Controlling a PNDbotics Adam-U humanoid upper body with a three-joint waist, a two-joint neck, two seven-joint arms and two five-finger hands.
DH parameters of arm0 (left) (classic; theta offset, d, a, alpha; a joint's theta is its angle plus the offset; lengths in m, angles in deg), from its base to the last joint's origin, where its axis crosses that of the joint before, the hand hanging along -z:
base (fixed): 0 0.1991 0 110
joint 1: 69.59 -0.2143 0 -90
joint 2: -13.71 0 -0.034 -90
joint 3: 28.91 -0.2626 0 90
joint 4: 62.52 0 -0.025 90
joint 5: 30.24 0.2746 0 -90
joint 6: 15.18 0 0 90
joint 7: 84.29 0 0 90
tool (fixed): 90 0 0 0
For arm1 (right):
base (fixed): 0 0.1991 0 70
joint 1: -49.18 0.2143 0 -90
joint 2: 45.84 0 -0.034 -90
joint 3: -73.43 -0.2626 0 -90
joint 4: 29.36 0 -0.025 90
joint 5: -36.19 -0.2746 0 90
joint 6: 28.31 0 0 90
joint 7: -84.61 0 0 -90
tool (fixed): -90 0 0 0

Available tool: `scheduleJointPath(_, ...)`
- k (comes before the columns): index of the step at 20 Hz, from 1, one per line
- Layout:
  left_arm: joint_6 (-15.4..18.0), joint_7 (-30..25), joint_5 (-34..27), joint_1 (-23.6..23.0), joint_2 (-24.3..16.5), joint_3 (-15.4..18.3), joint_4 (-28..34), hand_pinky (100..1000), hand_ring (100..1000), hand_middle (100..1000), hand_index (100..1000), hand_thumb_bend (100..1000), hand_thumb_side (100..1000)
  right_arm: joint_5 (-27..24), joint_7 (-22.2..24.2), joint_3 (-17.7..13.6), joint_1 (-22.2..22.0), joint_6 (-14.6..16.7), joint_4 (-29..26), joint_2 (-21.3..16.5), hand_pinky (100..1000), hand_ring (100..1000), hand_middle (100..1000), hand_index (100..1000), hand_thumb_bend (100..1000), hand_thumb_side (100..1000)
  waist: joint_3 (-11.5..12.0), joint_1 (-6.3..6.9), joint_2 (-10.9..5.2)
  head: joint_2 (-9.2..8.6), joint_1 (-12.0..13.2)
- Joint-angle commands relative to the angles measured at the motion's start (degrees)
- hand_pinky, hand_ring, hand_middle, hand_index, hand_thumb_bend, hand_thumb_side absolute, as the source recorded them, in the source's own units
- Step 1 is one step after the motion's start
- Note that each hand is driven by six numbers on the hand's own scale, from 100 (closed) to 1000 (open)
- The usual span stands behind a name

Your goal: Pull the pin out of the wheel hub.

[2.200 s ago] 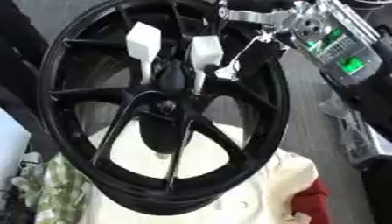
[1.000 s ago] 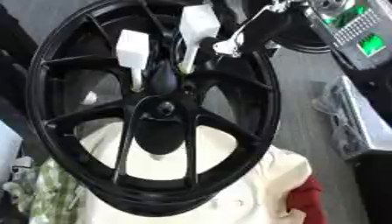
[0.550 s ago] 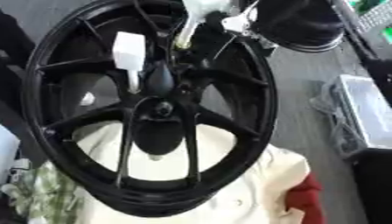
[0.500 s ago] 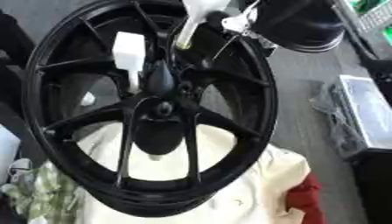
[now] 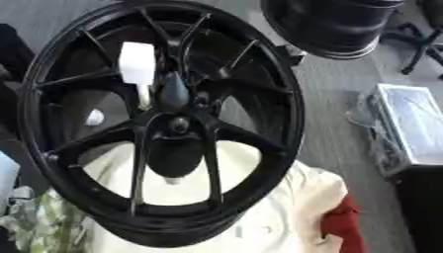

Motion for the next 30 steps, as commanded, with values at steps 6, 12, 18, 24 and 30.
scheduleJointPath(6,0.23,1.02,0.3,0.52,-0.91,1.2,1.69,842,769,703,736,330,671,12.16,-5.05,-9.96,-19.17,6.14,-1.8,9.82,940,820,721,854,143,204,-1.18,1.79,-0.02,-0.41,1.72)
scheduleJointPath(12,0.19,1.34,0.13,0.67,-0.52,1.48,1.79,842,770,701,736,331,669,16.88,-0.96,-11.82,-24.38,8.99,-0.35,17.89,1000,897,843,924,111,555,-1.7,3.04,0.43,-0.62,3.03)
scheduleJointPath(18,0.16,1.43,0.03,0.82,-0.31,1.47,1.86,842,770,701,736,332,667,14.35,-3.35,-12.79,-24.94,10.53,0.96,19.71,995,880,815,907,100,528,-2.06,3.47,0.35,-0.53,3.35)
scheduleJointPath(24,0.16,1.34,0.05,0.84,-0.2,1.33,1.85,842,771,701,736,332,668,5.75,-10.63,-12.25,-24.38,10.58,1.11,19.98,975,838,765,871,100,485,-1.73,3.26,0.15,-0.51,3.4)
scheduleJointPath(30,0.19,1.31,0.05,0.8,-0.12,1.29,1.8,842,771,701,736,335,668,6.4,-10.99,-12.18,-24.31,9.2,2.63,20.39,976,845,794,882,100,356,-1.4,2.94,0.13,-0.6,3.39)
